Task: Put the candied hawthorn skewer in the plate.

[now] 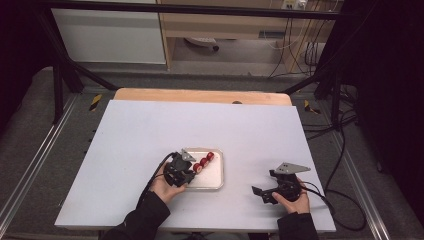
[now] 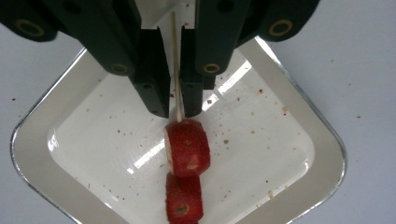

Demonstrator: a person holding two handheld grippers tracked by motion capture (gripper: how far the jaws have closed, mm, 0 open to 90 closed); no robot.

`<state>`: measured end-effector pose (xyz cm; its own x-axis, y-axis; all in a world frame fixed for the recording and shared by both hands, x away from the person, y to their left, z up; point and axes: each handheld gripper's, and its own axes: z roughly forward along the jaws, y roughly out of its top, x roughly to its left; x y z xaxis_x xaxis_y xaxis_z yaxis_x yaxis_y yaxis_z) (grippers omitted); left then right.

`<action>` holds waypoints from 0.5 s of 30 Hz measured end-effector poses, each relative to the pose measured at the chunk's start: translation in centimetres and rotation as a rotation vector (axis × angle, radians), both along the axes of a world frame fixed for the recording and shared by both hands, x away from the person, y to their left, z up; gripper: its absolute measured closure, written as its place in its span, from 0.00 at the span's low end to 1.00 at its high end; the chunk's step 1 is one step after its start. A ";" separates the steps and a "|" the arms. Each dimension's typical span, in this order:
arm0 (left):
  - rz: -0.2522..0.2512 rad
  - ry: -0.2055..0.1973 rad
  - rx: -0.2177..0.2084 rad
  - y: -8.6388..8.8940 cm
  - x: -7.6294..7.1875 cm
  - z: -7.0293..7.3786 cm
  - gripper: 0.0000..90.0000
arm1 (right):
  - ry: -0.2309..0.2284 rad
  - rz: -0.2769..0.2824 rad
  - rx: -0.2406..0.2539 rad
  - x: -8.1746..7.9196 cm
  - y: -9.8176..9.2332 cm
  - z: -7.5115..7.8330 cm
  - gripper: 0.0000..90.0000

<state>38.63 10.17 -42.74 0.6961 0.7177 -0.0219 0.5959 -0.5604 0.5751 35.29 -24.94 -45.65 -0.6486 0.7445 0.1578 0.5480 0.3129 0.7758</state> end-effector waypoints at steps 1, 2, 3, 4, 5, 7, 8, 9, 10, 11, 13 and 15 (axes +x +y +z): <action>-0.004 -0.005 -0.009 0.2 0.0 0.1 0.89 | 0.000 0.000 0.000 0.0 0.0 0.0 0.01; -0.008 -0.010 -0.018 0.5 -0.1 0.2 0.87 | 0.000 0.000 0.000 0.0 0.0 0.0 0.01; -0.016 -0.017 -0.027 0.8 -0.2 0.4 0.84 | 0.001 0.000 0.001 0.0 0.0 0.0 0.01; -0.021 -0.024 -0.036 1.1 -0.2 0.5 0.81 | 0.001 0.000 0.002 0.0 0.0 0.0 0.01; -0.029 -0.033 -0.043 1.4 -0.3 0.6 0.77 | 0.001 0.000 0.004 0.0 0.0 0.0 0.01; -0.048 -0.046 -0.059 2.1 -0.5 0.9 0.70 | -0.003 -0.001 0.005 0.0 0.0 0.0 0.01; -0.055 -0.047 -0.075 2.5 -0.6 1.0 0.66 | -0.006 0.001 0.003 0.0 0.0 0.0 0.01; -0.063 -0.050 -0.083 2.9 -0.6 1.2 0.61 | -0.003 -0.003 0.009 0.0 0.0 0.1 0.01; -0.068 -0.059 -0.094 3.3 -0.8 1.3 0.58 | -0.001 -0.004 0.010 0.0 0.0 0.1 0.01; -0.077 -0.071 -0.102 3.6 -0.9 1.4 0.55 | -0.002 -0.003 0.008 0.0 0.0 0.1 0.01; -0.093 -0.092 -0.107 4.4 -1.1 1.6 0.48 | 0.000 -0.003 0.008 -0.1 -0.1 0.1 0.01; -0.100 -0.103 -0.115 5.2 -1.3 1.7 0.39 | 0.000 -0.004 0.009 -0.1 -0.1 0.1 0.01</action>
<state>37.33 15.34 -41.08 0.7664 0.6419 -0.0244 0.4752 -0.5411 0.6938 35.24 -25.01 -45.53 -0.6456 0.7457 0.1648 0.5493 0.3035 0.7786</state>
